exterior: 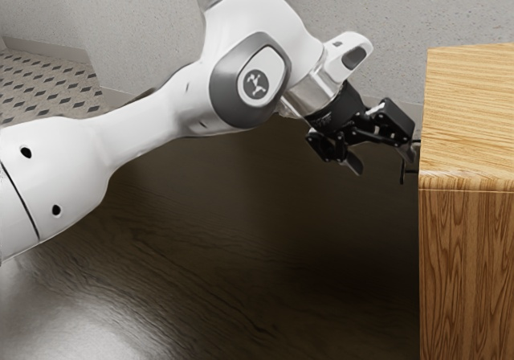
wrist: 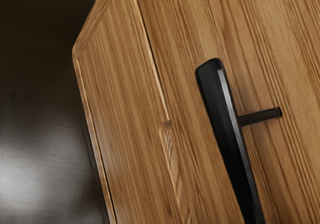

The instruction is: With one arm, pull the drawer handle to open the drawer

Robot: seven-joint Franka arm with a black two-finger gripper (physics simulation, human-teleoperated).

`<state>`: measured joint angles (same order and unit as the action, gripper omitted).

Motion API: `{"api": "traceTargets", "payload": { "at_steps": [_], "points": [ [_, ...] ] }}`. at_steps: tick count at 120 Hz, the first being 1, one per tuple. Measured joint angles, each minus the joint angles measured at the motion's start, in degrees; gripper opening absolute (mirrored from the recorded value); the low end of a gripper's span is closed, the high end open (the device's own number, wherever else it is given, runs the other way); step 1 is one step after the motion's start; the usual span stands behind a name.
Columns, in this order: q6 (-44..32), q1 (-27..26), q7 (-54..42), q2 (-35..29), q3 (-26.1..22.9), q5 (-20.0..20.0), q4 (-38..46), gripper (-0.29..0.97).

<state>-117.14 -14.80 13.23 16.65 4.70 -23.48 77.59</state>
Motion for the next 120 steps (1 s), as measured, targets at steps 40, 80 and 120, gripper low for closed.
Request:
{"api": "traceTargets", "payload": {
  "at_steps": [40, 80, 120],
  "points": [
    [0.4, 0.8, 0.0, -0.2, 0.6, 0.1, 1.6, 0.68],
    [1.4, 1.3, -0.2, -4.2, 4.2, 0.1, 5.8, 0.68],
    [1.9, 1.9, -0.8, -9.3, 8.1, 0.0, 12.2, 0.68]
  ]
}}
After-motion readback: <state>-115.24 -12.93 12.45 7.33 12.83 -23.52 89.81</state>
